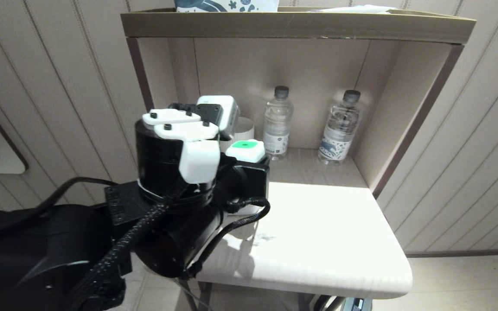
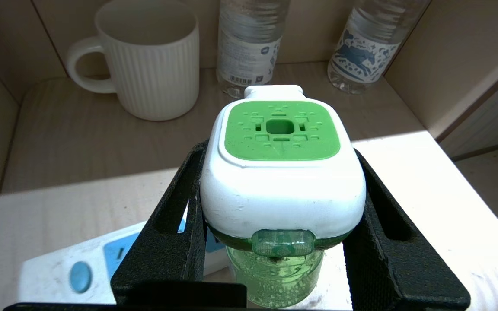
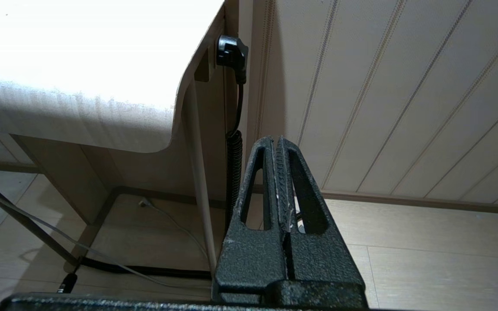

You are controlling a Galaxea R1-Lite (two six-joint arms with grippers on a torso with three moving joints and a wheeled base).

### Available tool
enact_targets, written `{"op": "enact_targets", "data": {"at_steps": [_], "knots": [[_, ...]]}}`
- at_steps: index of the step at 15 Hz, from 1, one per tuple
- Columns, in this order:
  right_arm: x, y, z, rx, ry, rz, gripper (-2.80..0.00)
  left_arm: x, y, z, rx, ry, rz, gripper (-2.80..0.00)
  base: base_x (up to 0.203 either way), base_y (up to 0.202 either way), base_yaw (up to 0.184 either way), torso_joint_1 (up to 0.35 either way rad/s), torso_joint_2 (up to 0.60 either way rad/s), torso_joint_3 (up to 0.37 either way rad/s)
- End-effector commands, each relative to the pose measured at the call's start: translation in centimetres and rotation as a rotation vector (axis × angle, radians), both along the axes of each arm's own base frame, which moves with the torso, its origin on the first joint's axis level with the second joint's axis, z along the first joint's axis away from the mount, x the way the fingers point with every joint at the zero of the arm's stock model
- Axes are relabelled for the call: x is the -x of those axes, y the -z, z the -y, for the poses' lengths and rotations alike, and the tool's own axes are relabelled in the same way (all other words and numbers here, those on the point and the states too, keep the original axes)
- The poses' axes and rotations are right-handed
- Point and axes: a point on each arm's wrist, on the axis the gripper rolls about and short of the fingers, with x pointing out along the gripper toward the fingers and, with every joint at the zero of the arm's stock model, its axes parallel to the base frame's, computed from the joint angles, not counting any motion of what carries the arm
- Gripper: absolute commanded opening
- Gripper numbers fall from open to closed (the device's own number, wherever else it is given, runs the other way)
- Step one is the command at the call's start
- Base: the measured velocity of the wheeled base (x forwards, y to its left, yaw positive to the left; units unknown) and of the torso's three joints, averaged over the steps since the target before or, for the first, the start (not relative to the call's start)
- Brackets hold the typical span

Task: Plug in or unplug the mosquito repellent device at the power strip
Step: Place the mosquito repellent liquid on the table

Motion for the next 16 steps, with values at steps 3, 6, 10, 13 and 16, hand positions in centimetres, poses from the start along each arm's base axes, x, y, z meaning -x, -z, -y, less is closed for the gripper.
{"op": "enact_targets", "data": {"at_steps": [3,6,10,13,16], "knots": [[0.0,0.0,0.0,0.000,0.000,0.000,-2.80,-2.6,3.1,1.8,-0.029,-0.045,-0.017,-2.80,0.000,0.000,0.000,0.000,0.00,0.000],[0.0,0.0,0.0,0.000,0.000,0.000,-2.80,-4.1,4.0,1.5,-0.024,-0.128,-0.010,-2.80,0.000,0.000,0.000,0.000,0.00,0.000],[0.0,0.0,0.0,0.000,0.000,0.000,-2.80,-5.2,4.5,0.3,-0.009,-0.190,0.000,-2.80,0.000,0.000,0.000,0.000,0.00,0.000],[0.0,0.0,0.0,0.000,0.000,0.000,-2.80,-5.7,5.5,-0.5,-0.020,-0.196,-0.031,-2.80,0.000,0.000,0.000,0.000,0.00,0.000],[0.0,0.0,0.0,0.000,0.000,0.000,-2.80,-5.6,5.8,-0.7,-0.023,-0.198,-0.038,-2.80,0.000,0.000,0.000,0.000,0.00,0.000]]}}
